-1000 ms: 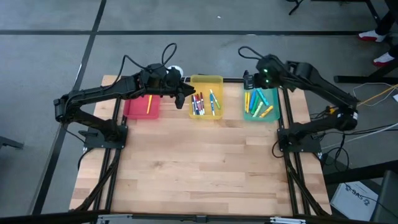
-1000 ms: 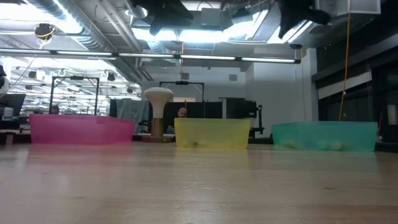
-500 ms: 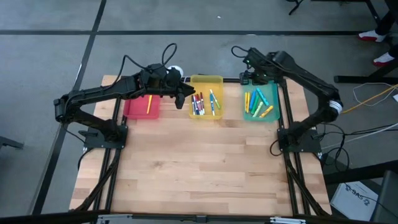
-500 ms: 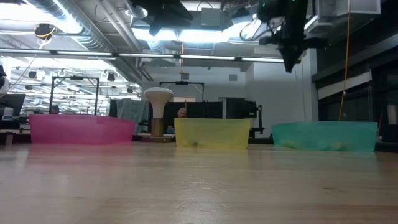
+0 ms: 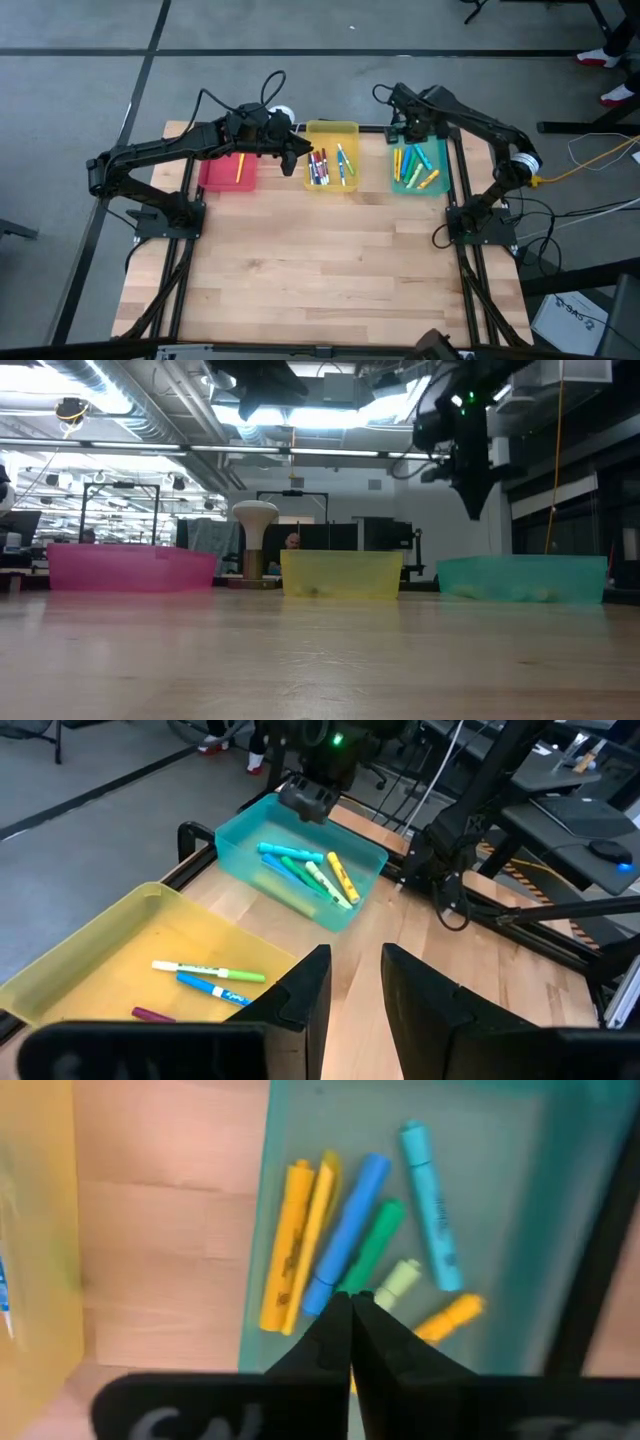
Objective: Pick & Place Markers
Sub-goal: Put the yellow pen from the blue bin into the red bin
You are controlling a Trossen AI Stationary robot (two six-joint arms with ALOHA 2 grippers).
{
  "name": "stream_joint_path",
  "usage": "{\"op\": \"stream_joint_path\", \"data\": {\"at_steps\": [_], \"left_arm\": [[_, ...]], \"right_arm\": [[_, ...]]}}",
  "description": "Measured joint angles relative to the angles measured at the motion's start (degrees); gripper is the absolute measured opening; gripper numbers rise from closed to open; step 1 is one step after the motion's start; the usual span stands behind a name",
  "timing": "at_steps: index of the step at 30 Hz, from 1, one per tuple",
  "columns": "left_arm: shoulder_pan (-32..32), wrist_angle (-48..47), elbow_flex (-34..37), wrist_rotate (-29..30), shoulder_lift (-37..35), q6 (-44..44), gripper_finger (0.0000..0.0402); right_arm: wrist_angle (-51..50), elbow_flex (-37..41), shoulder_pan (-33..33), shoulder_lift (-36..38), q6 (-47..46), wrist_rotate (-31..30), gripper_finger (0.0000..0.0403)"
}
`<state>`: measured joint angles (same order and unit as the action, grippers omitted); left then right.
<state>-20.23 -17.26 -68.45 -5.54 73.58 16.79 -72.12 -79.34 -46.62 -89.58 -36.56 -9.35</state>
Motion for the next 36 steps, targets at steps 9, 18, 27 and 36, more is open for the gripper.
{"op": "stream_joint_path", "data": {"at_steps": [9, 18, 27, 36], "left_arm": [[0.0, 0.0, 0.0, 0.3, 0.0, 0.0, 0.0086], [0.0, 0.0, 0.0, 0.6, 0.0, 1.4, 0.0086], [0.0, -0.1, 0.0, 0.6, 0.0, 1.5, 0.0086], [0.0, -0.1, 0.0, 0.6, 0.0, 1.9, 0.0086]], "right_arm": [[12.9, 10.5, -2.4, 0.0, -1.0, 3.7, 0.0002], [22.4, 17.6, -4.2, 0.0, -2.7, 4.8, 0.0002], [29.4, 23.0, -4.7, 0.0, -3.5, 6.4, 0.0002], [35.0, 25.4, -5.1, 0.0, -2.4, 6.1, 0.0002]]}}
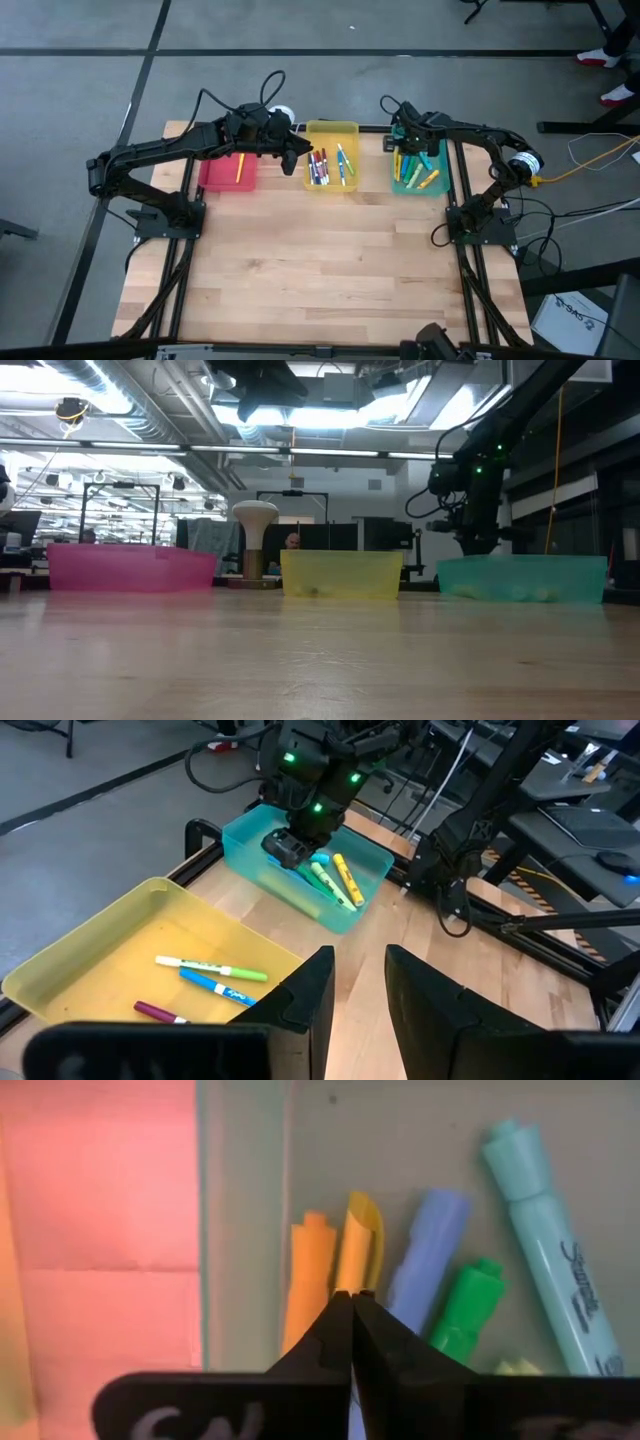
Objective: Pick & Place Markers
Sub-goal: Put the yellow pen from the blue bin into the red bin
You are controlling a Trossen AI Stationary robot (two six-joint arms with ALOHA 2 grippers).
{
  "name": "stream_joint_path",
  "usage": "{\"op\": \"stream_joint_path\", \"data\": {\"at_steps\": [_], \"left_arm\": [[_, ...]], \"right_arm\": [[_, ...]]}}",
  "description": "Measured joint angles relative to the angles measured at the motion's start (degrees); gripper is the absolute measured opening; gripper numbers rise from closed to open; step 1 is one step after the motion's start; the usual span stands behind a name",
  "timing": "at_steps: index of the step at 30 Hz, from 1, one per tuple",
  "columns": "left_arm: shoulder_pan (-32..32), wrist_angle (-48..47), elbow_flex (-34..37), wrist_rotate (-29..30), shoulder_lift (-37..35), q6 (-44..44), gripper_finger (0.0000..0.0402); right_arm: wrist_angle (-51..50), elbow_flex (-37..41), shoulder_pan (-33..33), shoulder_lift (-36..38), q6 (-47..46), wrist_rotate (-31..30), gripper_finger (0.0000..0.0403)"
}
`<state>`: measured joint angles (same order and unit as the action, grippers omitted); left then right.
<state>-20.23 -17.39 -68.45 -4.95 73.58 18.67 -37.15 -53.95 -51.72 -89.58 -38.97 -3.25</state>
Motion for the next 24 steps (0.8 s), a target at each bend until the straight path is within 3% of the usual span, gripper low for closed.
{"op": "stream_joint_path", "data": {"at_steps": [24], "left_arm": [[0.0, 0.0, 0.0, 0.1, 0.0, 0.7, 0.0086]], "right_arm": [[3.5, 0.0, -2.1, -1.5, 1.5, 2.4, 0.0002]]}}
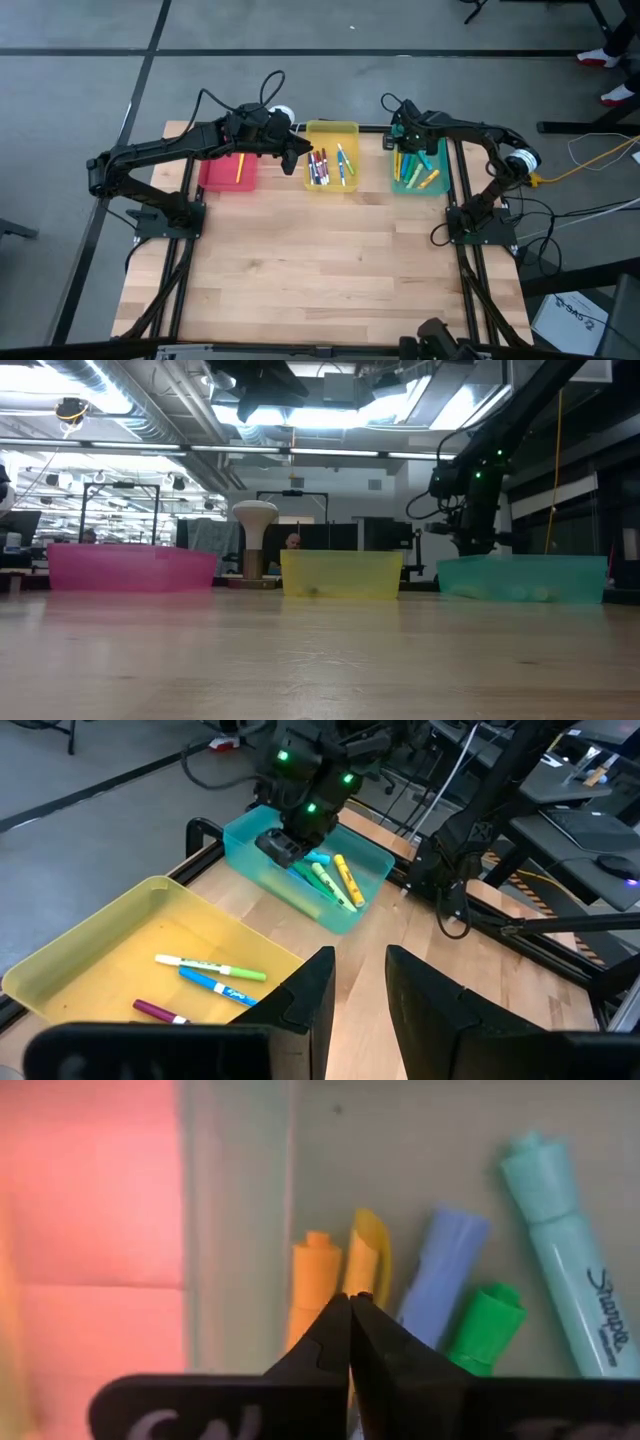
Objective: Pick & Place Markers
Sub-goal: Put the yellow pen from the blue bin into the red bin
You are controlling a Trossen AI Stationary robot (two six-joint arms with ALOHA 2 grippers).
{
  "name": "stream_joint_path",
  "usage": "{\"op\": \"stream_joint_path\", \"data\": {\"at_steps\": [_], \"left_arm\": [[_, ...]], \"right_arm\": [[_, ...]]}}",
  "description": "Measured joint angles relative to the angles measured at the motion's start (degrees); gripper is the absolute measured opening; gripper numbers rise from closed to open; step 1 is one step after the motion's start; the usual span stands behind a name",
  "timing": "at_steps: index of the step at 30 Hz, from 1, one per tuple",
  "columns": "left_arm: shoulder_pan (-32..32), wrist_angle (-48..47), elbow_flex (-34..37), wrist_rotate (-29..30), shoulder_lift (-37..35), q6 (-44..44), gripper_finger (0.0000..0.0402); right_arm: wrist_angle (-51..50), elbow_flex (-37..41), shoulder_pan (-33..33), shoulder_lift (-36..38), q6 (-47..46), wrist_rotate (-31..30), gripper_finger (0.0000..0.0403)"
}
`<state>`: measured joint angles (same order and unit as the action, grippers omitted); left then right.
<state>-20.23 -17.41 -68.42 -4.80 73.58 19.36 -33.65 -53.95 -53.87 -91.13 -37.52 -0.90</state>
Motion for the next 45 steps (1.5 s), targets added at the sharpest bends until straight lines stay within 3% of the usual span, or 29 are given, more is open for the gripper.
{"op": "stream_joint_path", "data": {"at_steps": [15, 22, 34, 45], "left_arm": [[0.0, 0.0, 0.0, 0.1, 0.0, 1.1, 0.0086], [0.0, 0.0, 0.0, 0.1, 0.0, 1.1, 0.0086], [0.0, 0.0, 0.0, 0.2, 0.0, 1.1, 0.0086], [0.0, 0.0, 0.0, 0.2, 0.0, 1.1, 0.0086]], "right_arm": [[-0.1, -0.1, 0.0, -4.1, 0.7, 0.3, 0.0007], [-0.1, -0.1, -0.2, -4.2, 0.7, 0.9, 0.0034], [-0.5, 0.0, -0.2, -4.3, 0.5, 0.8, 0.0120], [-0.7, -0.1, -0.2, -6.1, 0.5, 0.3, 0.0118]]}}
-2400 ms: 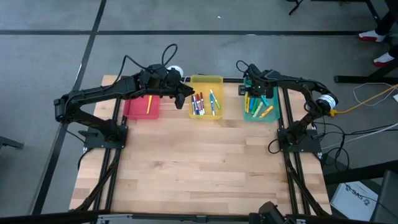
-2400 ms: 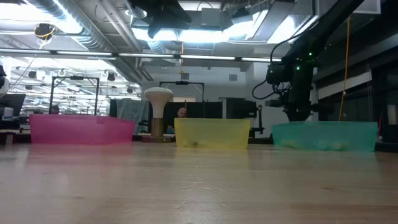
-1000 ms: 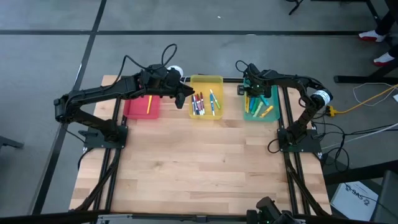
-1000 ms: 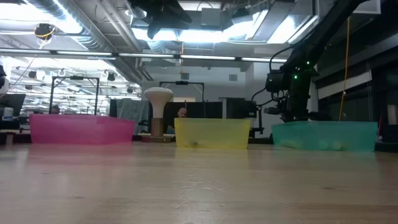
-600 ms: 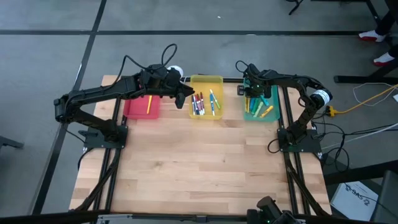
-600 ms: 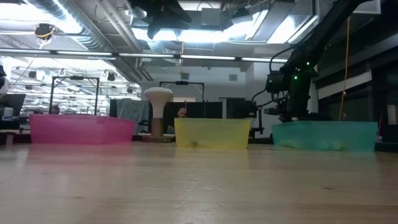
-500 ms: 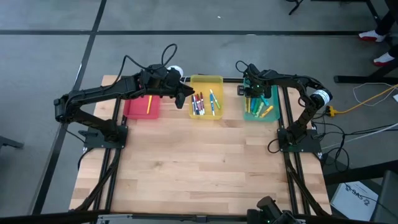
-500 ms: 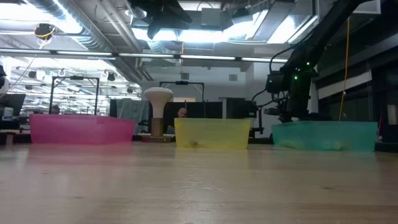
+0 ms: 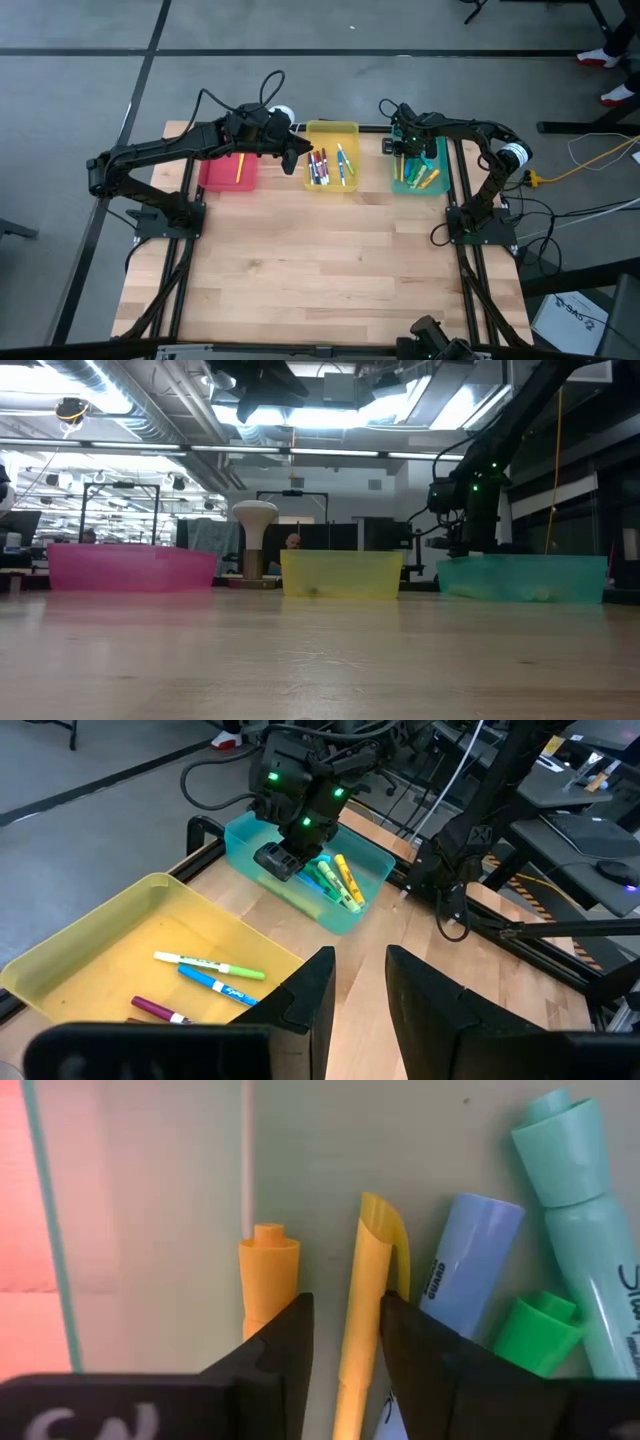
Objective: Pick & Place Markers
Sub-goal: Put the yellow pen from the blue bin into the red bin
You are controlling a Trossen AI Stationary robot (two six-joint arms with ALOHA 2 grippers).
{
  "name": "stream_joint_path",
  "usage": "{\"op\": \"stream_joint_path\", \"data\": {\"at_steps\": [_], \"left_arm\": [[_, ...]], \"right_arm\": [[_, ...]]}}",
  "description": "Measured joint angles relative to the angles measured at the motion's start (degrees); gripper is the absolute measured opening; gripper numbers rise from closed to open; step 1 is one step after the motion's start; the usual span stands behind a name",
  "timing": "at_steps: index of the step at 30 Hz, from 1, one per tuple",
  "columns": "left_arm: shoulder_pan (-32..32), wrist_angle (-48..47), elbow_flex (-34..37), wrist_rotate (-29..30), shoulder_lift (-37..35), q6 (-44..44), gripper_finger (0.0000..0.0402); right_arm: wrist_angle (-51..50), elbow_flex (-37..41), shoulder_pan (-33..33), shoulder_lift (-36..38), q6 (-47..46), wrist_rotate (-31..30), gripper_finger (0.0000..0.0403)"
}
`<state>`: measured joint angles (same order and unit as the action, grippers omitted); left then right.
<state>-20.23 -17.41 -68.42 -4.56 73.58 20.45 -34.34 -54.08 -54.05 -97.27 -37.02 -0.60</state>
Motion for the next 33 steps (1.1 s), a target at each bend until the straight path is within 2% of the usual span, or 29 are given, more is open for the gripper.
{"op": "stream_joint_path", "data": {"at_steps": [27, 33], "left_arm": [[0.0, 0.0, 0.0, 0.0, 0.0, 0.7, 0.0086], [0.0, 0.0, 0.0, 0.0, 0.0, 1.1, 0.0086]], "right_arm": [[-1.0, 0.0, 0.0, -0.2, 0.2, 0.1, 0.0117], [-4.5, 0.0, 0.0, -0.2, 0.3, -0.3, 0.0117]]}}
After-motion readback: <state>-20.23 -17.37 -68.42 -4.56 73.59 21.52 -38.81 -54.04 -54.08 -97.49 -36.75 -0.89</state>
